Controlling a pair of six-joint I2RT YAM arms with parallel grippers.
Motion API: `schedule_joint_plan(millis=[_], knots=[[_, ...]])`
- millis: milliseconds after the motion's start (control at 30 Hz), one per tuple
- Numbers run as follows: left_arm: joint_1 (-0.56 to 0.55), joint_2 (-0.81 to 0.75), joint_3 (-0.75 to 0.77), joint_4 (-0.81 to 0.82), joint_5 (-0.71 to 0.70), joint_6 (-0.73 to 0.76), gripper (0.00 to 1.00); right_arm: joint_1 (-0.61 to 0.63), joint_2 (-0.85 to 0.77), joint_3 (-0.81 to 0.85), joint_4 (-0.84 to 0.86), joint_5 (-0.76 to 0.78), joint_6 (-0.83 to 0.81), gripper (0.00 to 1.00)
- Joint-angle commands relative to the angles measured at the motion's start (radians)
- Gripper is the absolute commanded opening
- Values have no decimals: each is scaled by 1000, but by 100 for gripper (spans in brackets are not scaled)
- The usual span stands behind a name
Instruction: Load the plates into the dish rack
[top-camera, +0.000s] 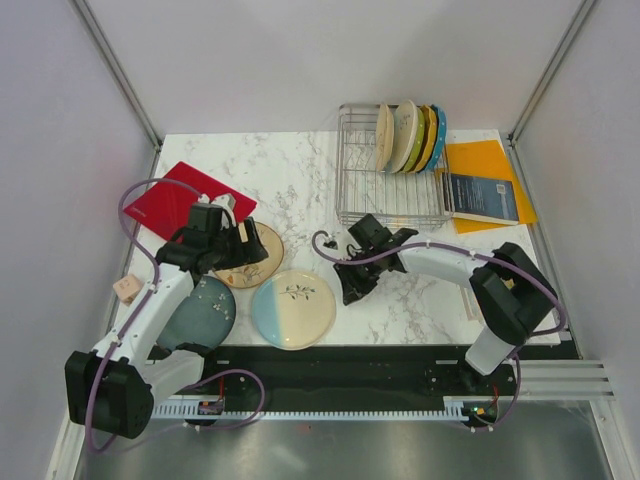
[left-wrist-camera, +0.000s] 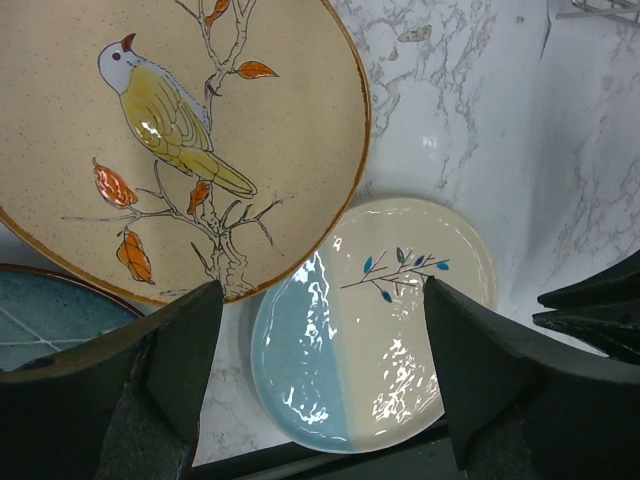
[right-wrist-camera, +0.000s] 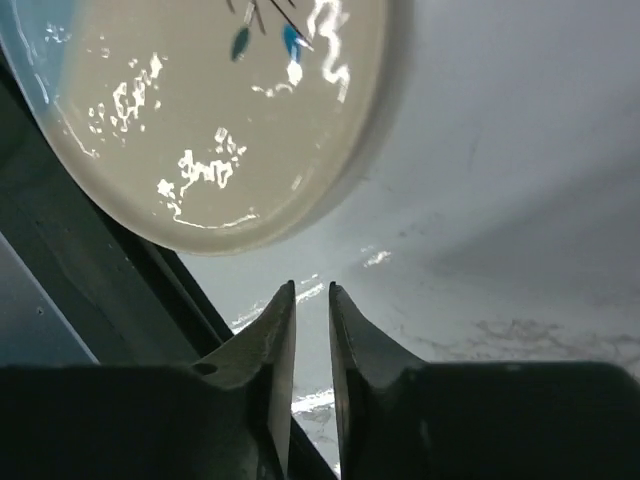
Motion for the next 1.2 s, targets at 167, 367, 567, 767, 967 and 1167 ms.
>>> schedule_joint_plan(millis=[167, 367, 567, 767, 967, 1167], knots=[[30, -11, 49, 14, -55, -1, 87, 132, 129, 203, 159, -25, -36, 0], [66, -23, 74, -12, -17, 1, 87, 184, 246, 243, 139, 202, -31, 0], [70, -2, 77, -23, 46, 21, 88, 177, 190, 142, 108, 391, -36, 0], [68, 26, -27, 16, 236, -85, 99, 114, 56, -19, 89, 454, -36, 0], [50, 89, -161, 133, 337, -192, 95, -30, -8, -70, 87, 483, -60, 0], [-76, 251, -141, 251, 354, -208, 90, -106, -53, -75, 81, 463, -59, 0]])
